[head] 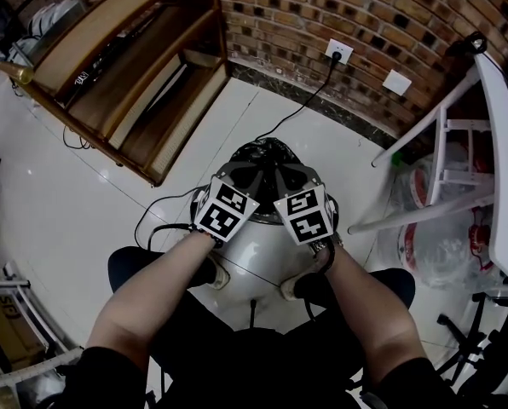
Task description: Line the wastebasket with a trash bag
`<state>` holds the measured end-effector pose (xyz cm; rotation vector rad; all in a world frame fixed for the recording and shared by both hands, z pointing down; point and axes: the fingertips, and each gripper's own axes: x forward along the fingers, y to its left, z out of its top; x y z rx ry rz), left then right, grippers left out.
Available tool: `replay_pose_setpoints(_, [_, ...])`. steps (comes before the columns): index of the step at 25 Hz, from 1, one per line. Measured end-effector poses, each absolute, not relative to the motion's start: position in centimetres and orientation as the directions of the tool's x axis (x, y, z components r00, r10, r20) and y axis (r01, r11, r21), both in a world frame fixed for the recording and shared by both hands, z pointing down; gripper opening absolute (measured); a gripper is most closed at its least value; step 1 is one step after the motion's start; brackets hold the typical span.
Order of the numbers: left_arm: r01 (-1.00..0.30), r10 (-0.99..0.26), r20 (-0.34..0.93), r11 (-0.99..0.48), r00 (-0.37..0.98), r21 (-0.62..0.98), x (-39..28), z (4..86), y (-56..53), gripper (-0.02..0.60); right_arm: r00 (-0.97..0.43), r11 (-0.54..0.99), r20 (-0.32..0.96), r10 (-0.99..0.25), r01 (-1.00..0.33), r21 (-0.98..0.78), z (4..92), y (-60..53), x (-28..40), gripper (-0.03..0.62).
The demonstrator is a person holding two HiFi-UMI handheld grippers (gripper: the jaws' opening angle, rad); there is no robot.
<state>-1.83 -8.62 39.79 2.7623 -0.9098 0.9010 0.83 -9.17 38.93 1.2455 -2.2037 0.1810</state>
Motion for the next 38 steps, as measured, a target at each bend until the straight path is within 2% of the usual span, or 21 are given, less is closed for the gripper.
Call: replay_pose_setpoints(38, [-0.600, -0.555, 0.518, -0.794, 0.651, -0.097, -1.7, 38.0, -5.7, 0.003, -0.406, 0.555, 0.534, -0.741, -0.819, 0.146, 37.1, -5.4, 0.4, 0.000])
